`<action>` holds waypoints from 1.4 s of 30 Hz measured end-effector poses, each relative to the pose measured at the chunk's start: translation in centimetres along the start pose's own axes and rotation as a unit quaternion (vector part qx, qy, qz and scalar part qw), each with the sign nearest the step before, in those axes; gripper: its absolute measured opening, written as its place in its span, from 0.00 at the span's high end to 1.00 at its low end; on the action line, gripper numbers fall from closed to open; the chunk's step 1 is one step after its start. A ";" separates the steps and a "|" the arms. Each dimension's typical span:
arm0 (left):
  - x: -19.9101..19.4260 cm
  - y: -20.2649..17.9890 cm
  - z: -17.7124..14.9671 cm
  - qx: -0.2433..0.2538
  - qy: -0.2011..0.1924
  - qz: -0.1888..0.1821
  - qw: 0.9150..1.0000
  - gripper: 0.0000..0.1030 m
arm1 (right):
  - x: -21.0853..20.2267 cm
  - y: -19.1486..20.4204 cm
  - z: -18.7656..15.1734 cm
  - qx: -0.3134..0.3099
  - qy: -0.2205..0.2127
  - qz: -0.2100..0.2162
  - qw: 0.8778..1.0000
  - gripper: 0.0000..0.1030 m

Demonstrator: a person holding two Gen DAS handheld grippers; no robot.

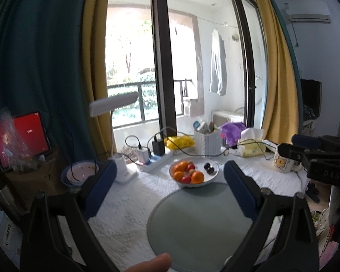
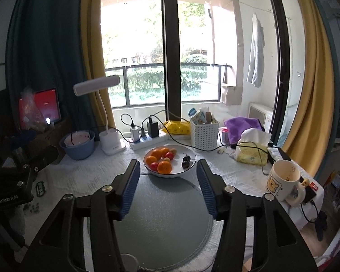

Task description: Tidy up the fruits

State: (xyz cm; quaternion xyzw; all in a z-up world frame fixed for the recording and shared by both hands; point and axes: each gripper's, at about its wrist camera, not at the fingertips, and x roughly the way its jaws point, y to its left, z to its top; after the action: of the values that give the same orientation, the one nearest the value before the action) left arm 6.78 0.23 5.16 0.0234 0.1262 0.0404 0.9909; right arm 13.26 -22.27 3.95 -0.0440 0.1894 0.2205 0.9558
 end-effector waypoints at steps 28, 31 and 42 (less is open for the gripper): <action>-6.3 -1.1 3.4 -0.008 -0.065 -0.005 0.998 0.06 | -8.6 0.1 2.1 0.001 -0.083 -0.042 0.996 0.30; -6.5 -1.2 3.4 -0.008 -0.065 -0.010 0.998 0.06 | -9.0 -0.1 1.7 0.001 -0.086 -0.049 0.995 0.30; -6.4 -2.3 3.2 -0.003 -0.054 -0.018 0.998 0.06 | -9.2 -1.2 1.0 0.010 -0.083 -0.058 0.995 0.30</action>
State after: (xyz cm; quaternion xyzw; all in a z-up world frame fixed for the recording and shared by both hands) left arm 1.58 -2.77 9.69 0.0208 0.0723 0.0214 0.9969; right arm 6.50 -26.88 8.43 -0.0269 0.1085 0.1654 0.9799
